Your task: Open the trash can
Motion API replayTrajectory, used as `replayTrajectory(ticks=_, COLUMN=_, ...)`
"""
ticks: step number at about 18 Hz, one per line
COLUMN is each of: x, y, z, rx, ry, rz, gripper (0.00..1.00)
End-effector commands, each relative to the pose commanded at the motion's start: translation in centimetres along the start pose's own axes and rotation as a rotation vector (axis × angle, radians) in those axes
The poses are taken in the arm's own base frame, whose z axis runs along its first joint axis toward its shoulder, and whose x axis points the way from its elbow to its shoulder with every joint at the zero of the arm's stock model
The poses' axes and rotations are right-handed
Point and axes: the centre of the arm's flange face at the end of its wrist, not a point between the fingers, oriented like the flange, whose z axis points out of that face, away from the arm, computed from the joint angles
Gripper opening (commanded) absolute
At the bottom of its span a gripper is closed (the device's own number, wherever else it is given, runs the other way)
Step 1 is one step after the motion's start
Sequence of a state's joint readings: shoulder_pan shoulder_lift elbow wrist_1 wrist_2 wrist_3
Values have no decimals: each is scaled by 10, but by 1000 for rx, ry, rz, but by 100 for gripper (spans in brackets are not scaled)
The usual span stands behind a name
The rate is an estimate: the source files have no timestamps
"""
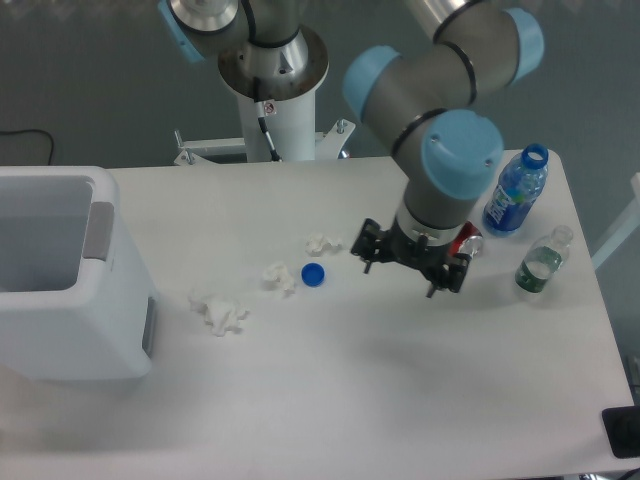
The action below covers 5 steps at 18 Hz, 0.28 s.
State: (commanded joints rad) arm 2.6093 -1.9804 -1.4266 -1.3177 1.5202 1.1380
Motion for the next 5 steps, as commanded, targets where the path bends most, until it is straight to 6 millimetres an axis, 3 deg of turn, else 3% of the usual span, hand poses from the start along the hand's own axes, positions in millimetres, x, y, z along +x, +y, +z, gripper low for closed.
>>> replayTrajectory(ticks=5, x=-4, y=5, z=2, rx=-1, ry=2, rz=0, gripper=100)
